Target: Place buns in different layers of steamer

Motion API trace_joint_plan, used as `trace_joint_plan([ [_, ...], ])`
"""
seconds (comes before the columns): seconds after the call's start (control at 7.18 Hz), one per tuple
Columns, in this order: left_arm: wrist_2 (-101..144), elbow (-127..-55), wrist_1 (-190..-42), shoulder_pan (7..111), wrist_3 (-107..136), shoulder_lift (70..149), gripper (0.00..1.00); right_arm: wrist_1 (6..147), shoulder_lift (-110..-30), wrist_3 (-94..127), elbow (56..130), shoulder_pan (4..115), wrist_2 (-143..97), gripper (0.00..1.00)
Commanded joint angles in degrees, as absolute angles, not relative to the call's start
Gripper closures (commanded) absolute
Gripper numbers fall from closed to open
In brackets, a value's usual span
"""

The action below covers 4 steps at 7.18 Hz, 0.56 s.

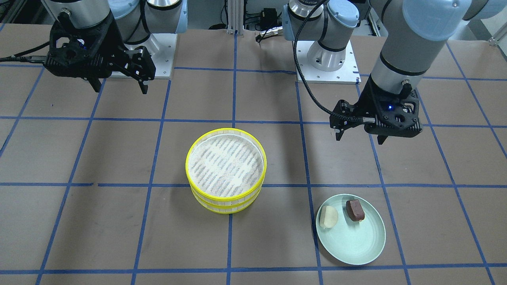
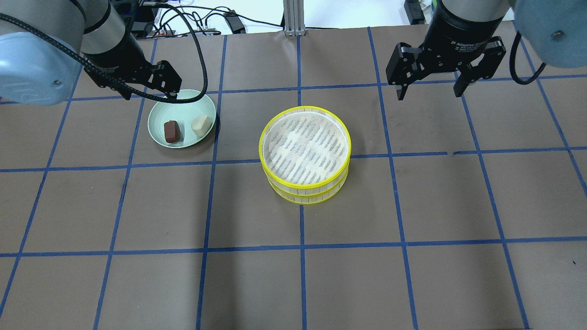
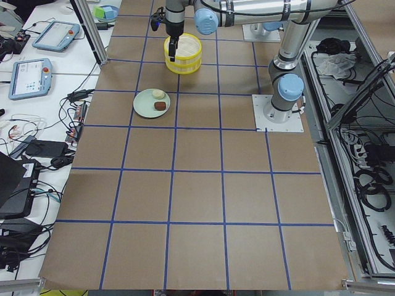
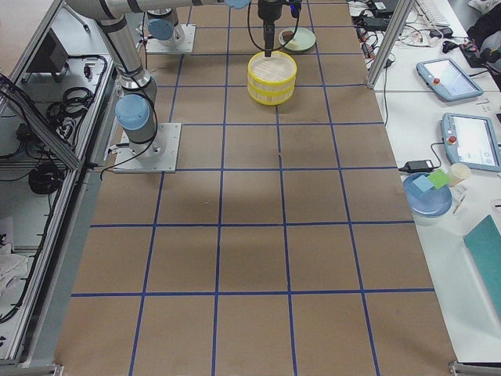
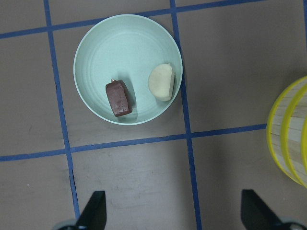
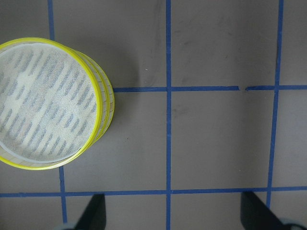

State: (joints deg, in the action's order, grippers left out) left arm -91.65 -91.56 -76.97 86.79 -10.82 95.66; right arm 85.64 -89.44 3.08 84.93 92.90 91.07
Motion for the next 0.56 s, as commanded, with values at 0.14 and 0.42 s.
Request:
trace_joint_plan([
  [0.14,-91.5,-91.58,-71.38,86.05,-16.24,100.18,0.0,84.99,-89.12,2.55,84.99,92.9,91.4,0.0],
  [0.42,-91.58,-91.58,-70.49,85.78,-17.66,100.9,0.0,85.69,-89.03,2.9,87.17,92.9,90.79,0.0],
])
